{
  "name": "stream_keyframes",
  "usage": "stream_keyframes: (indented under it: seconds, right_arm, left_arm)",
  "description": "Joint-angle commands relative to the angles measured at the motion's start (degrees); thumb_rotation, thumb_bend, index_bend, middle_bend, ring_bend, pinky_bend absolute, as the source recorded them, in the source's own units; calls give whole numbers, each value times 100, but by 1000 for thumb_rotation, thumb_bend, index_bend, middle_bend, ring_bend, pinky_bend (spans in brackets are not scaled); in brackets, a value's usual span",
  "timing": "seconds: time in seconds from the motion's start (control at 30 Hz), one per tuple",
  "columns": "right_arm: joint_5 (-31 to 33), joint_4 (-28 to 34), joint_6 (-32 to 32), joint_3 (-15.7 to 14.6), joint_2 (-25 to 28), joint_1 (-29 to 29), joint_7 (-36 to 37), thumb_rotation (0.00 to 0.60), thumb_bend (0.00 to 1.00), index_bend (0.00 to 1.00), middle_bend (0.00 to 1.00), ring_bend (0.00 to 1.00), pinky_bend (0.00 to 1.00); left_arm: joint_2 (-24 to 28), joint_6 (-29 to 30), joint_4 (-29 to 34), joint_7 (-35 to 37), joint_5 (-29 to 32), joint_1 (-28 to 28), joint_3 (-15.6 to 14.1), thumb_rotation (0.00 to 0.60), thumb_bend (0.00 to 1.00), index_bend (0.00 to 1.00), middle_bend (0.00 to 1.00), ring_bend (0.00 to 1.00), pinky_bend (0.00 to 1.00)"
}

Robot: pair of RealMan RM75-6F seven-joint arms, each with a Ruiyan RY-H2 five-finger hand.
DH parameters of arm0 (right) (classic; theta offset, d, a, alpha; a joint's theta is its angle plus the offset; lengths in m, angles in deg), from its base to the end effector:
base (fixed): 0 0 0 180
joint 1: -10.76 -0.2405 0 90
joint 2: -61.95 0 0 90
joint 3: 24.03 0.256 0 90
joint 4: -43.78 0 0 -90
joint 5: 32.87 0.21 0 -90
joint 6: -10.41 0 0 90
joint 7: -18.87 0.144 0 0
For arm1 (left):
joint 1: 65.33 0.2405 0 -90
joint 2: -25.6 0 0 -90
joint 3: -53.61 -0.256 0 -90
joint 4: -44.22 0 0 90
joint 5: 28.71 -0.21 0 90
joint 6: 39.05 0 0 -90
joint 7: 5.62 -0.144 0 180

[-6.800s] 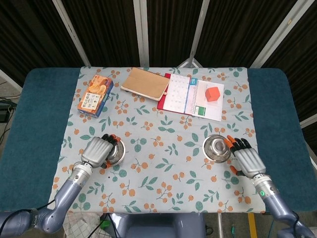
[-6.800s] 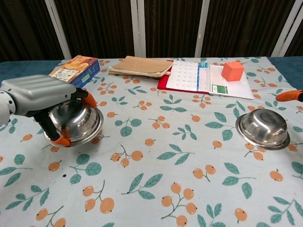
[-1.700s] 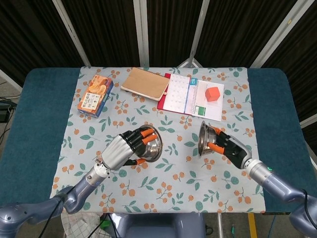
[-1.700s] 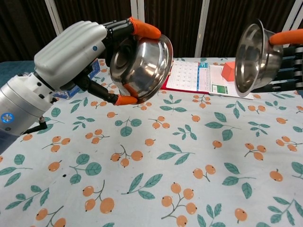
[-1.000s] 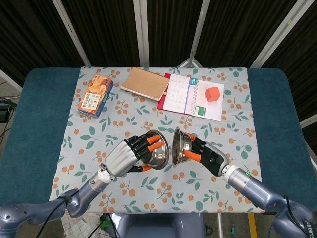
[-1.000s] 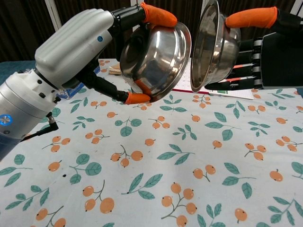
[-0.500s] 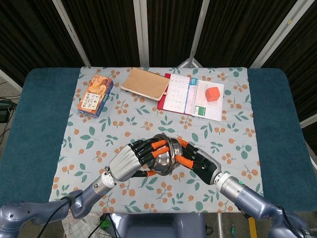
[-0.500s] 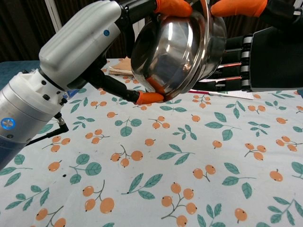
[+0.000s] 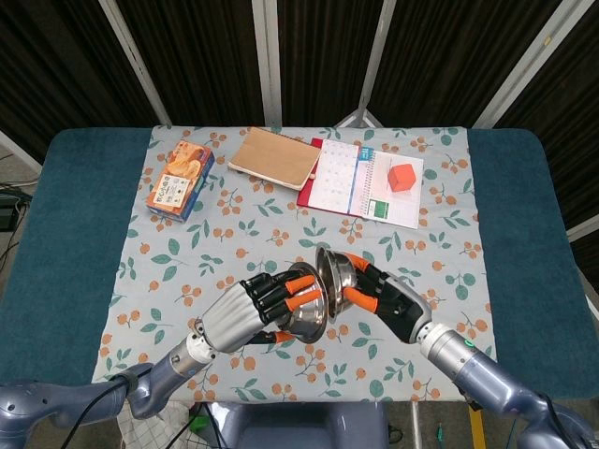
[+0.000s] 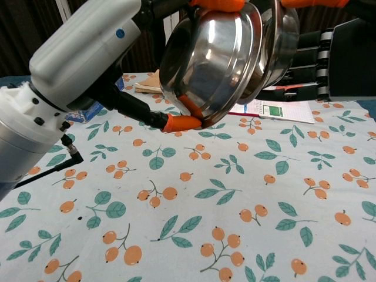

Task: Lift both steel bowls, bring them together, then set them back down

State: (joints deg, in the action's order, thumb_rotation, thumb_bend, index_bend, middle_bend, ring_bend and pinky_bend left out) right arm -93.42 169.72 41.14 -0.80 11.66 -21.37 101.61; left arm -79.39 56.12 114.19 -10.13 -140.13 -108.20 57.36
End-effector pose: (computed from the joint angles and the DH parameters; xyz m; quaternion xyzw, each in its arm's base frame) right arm -0.0970 -0.2662 0.1110 -0.1836 0.8906 -0.4111 0.0647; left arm -0.0578 0.2535 -0.0177 -0.6584 -0.0907 -0.7091 0.2355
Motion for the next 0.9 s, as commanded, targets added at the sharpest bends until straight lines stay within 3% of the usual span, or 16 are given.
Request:
stream_keyframes:
  seconds: [0.03,0.37,0.9]
  right_arm:
    - [22,-202,-96,81,14,74,55,600,476,974,925,777,795]
    - [-49,-590,-312,240,-104,283,196,600,476,972,925,777,795]
    - [55,546,-197,287,-13,373,-537,600,477,966,925,777,795]
  left_arm:
    - [95,18,132,-82,-48,29,-14,600,185,317,430,317,543]
    - [221,-74,255,-282,-91,21,48,600,185,317,429,317,542]
    - [-51,-312,-23,-360,-35,-107,149,600,185,318,429,317,541]
